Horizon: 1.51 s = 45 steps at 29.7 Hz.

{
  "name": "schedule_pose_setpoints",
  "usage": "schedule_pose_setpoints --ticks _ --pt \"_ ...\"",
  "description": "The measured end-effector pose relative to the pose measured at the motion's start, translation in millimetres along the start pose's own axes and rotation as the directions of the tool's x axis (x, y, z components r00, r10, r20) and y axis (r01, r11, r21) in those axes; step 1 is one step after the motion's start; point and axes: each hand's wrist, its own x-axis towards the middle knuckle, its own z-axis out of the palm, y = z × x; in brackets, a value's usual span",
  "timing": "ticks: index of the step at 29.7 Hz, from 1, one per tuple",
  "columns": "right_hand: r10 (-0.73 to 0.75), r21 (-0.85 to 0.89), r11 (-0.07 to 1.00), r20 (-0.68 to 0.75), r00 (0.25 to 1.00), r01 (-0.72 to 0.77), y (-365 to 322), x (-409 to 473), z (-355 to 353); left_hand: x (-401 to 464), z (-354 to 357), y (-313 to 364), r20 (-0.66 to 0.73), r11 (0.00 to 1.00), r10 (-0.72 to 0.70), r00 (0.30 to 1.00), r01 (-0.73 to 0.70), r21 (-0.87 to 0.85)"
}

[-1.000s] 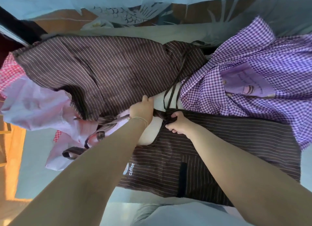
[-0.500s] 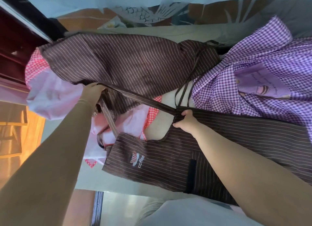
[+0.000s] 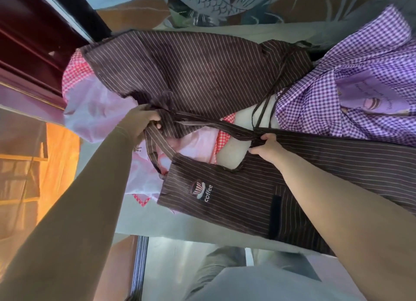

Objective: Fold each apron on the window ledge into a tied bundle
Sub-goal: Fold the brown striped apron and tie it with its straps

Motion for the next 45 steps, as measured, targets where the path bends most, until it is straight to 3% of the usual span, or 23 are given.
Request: schedule_pose_setpoints --ticks 2,5,6,8,11,13,15,17,18,19,21,22,23,25,28,32,33,35,37,40,42,45 --pt "-0.006 0.019 1.000 0.022 1.000 0.006 1 -3 0 -13 2 -4 0.059 0.997 0.019 0.998 -0.023 0.069" --pt "-0.078 0.001 0.997 -0.039 0.996 0.078 4 -10 -2 -32 13 -14 -0.057 0.990 0.096 0.994 -0.090 0.105" --pt "-0.100 0.045 0.994 -0.078 0.992 0.104 5 -14 -2 -39 21 -18 -0.116 0.980 0.159 0.980 -0.142 0.142" --pt "-0.053 0.297 0.952 -0.075 0.996 0.073 7 -25 -3 -58 49 -28 -0.137 0.938 0.298 0.945 -0.263 0.227" --pt "0.032 0.702 0.706 0.099 0.995 -0.093 22 -39 -9 -95 107 -45 0.114 0.819 0.433 0.894 -0.443 0.364" --pt "0.033 0.806 0.560 0.208 0.978 -0.191 41 -46 -16 -124 143 -59 0.424 0.722 0.393 0.816 -0.560 0.408" --pt "0.006 0.833 0.500 0.270 0.963 -0.237 64 -50 -24 -139 173 -78 0.705 0.504 0.233 0.670 -0.703 0.501" --pt "0.024 0.854 0.452 0.275 0.961 -0.256 81 -53 -31 -141 189 -95 0.787 0.235 0.092 0.610 -0.781 0.578" --pt "0.047 0.860 0.440 0.266 0.963 -0.259 87 -53 -34 -138 191 -101 0.776 0.186 0.130 0.617 -0.784 0.592" --pt "0.051 0.856 0.449 0.262 0.964 -0.256 92 -55 -37 -134 191 -104 0.728 0.219 0.243 0.641 -0.767 0.603" --pt "0.074 0.801 0.550 0.233 0.970 -0.235 91 -58 -37 -120 177 -111 0.457 0.392 0.461 0.761 -0.637 0.664" --pt "0.104 0.741 0.636 0.196 0.975 -0.216 87 -59 -34 -111 165 -118 0.296 0.458 0.491 0.819 -0.532 0.713" --pt "0.129 0.668 0.719 0.147 0.981 -0.194 86 -58 -32 -103 154 -126 0.168 0.490 0.463 0.870 -0.409 0.770" --pt "0.156 0.507 0.851 0.009 0.988 -0.139 84 -55 -25 -90 133 -142 0.049 0.495 0.304 0.951 -0.202 0.845" --pt "0.113 0.550 0.831 -0.027 0.993 -0.080 77 -65 -21 -83 116 -162 0.114 0.489 0.228 0.967 -0.215 0.846" --pt "-0.104 0.833 0.522 0.272 0.957 -0.180 82 -93 -75 -90 112 -157 0.226 0.446 0.378 0.898 -0.390 0.806" --pt "-0.164 0.875 0.442 0.294 0.942 -0.197 89 -99 -95 -92 116 -154 0.265 0.420 0.398 0.878 -0.431 0.799" --pt "-0.126 0.908 0.380 0.239 0.963 -0.176 110 -108 -134 -96 130 -145 0.384 0.337 0.416 0.824 -0.532 0.776" --pt "0.080 0.899 0.401 0.157 0.984 -0.175 133 -109 -158 -99 149 -138 0.523 0.236 0.386 0.760 -0.630 0.740" --pt "0.404 0.776 0.597 -0.072 0.912 -0.203 162 -100 -178 -96 180 -136 0.624 0.141 0.285 0.728 -0.675 0.724" --pt "0.448 0.758 0.635 -0.203 0.871 -0.150 178 -87 -180 -93 194 -136 0.638 0.086 0.273 0.720 -0.678 0.730" --pt "0.446 0.777 0.620 -0.237 0.863 -0.107 191 -77 -172 -91 212 -133 0.640 0.015 0.173 0.749 -0.651 0.759"
